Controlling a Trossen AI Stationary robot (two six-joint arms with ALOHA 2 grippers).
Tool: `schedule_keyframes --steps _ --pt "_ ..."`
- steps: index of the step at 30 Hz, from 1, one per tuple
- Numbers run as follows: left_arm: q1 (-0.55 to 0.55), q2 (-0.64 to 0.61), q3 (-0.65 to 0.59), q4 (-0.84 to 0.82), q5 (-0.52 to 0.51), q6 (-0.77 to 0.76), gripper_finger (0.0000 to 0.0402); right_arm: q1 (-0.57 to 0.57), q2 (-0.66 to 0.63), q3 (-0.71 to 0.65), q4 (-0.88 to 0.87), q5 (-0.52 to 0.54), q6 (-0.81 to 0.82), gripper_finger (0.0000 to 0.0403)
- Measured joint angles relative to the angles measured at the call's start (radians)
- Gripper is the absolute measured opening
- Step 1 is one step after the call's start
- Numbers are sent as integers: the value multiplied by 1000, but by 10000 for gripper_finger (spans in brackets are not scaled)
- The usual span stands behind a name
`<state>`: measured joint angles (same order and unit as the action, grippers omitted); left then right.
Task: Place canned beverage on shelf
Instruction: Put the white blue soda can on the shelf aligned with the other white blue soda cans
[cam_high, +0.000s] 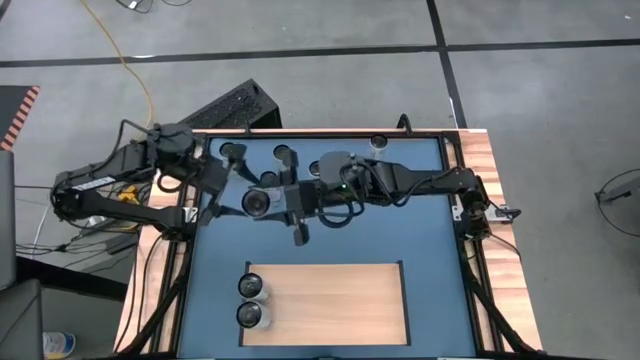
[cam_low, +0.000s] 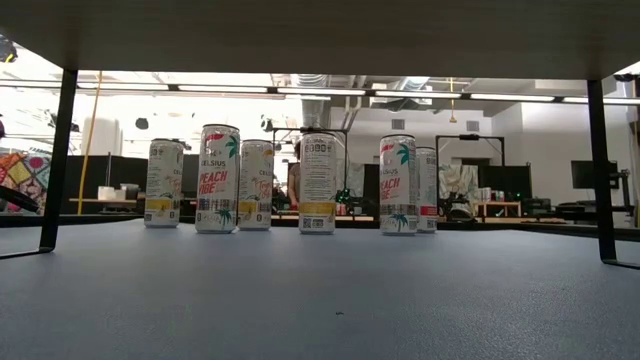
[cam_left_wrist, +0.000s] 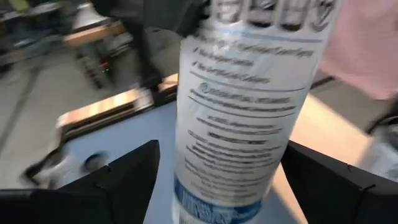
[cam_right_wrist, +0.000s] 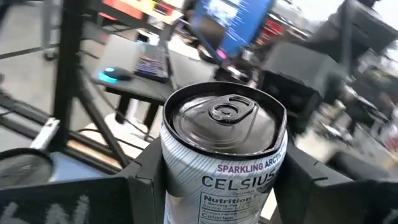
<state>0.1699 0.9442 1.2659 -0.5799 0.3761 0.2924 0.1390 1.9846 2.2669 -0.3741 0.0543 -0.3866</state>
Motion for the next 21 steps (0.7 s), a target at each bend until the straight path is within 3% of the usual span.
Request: schedule_keyframes --steps 9,14,21 --pt "2 -121 0 -71 -202 -44 317 9 -1 -1 -79 93 302 195" --pt "1 -185 0 -89 -234 -102 318 17 -1 -1 -164 117 354 195" --pt "0 -260 0 -89 -228 -150 318 60 54 -18 -157 145 363 195"
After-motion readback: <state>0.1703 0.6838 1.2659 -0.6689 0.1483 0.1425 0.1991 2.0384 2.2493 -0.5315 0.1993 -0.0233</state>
